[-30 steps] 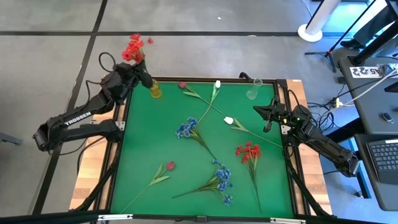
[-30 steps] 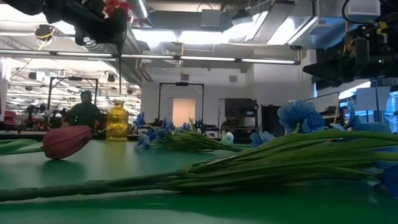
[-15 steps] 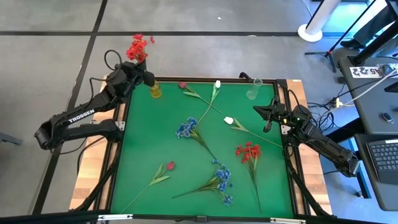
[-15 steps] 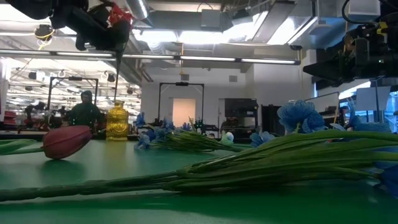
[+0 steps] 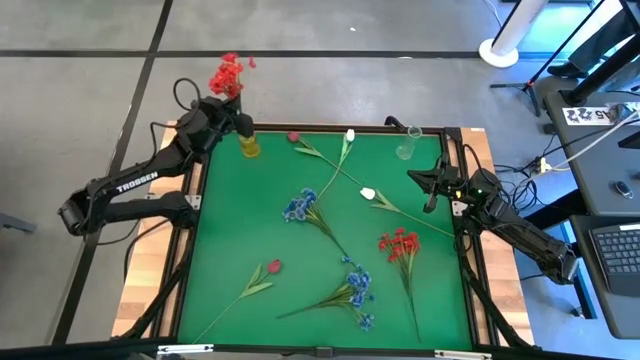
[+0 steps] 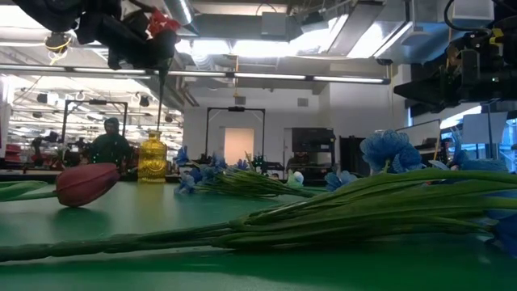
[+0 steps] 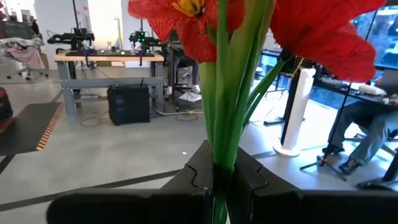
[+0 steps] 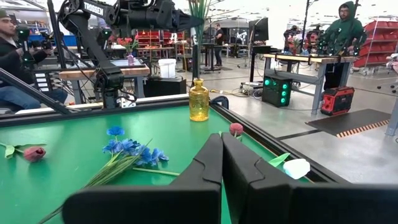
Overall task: Sort flowers into vase by color
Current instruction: Put the left orange flowers into the yellow vase
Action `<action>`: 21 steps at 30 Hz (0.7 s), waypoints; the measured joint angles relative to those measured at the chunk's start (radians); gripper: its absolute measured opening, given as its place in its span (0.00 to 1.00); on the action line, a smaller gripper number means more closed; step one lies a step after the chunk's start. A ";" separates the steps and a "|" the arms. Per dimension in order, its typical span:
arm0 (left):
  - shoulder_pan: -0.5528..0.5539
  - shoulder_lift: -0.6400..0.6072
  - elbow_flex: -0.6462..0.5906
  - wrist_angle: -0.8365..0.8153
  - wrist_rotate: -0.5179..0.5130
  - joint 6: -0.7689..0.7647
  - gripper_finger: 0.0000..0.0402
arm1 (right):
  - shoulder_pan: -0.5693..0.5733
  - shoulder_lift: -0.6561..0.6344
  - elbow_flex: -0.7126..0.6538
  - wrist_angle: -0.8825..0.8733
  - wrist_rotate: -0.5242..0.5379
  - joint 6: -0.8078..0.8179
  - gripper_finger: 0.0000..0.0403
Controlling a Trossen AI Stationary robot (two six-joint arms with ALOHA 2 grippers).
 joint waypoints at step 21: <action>0.000 0.012 -0.138 -0.145 0.050 -0.091 0.07 | 0.000 0.000 0.000 0.000 0.000 0.000 0.00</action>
